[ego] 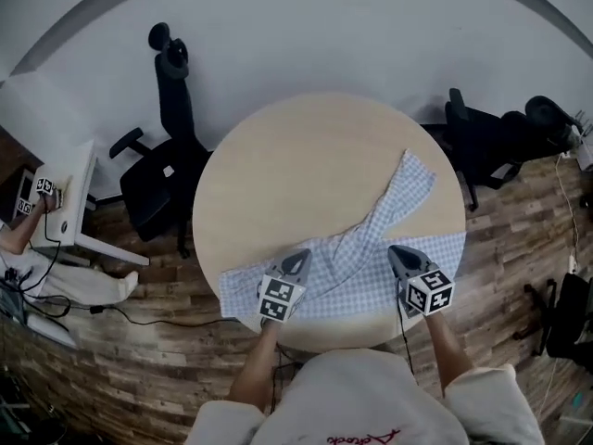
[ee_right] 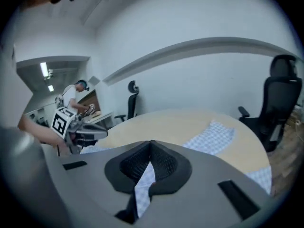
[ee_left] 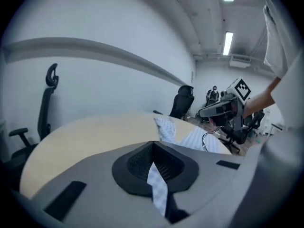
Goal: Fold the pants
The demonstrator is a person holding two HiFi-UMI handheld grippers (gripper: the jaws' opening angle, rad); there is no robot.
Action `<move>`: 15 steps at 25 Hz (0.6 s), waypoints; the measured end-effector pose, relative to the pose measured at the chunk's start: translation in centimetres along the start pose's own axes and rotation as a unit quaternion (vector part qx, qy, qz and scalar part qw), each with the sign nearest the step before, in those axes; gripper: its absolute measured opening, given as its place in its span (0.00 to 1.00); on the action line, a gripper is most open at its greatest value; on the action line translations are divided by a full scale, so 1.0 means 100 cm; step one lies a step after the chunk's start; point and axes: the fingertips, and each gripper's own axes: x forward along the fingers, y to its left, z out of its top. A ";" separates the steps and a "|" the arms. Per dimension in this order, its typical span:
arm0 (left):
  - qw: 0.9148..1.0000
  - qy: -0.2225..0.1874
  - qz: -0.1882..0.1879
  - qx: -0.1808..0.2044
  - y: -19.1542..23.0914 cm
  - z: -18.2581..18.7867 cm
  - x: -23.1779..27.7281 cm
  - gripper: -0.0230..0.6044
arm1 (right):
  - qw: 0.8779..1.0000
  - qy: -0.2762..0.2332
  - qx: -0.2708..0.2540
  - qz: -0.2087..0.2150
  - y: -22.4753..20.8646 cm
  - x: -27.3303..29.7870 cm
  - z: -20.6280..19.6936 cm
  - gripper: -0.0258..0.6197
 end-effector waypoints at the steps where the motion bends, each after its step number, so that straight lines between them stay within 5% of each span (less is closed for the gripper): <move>1: 1.000 -0.004 -0.021 -0.002 -0.013 0.006 0.014 0.09 | 0.999 -0.014 0.015 -0.026 -0.017 -0.015 0.003 0.09; 9: 0.988 -0.003 -0.152 0.031 -0.098 0.037 0.088 0.09 | 0.973 -0.061 0.075 -0.211 -0.113 -0.156 -0.012 0.09; 15: 0.984 0.013 -0.175 0.032 -0.140 0.036 0.112 0.09 | 0.965 -0.055 0.067 -0.249 -0.147 -0.205 -0.022 0.09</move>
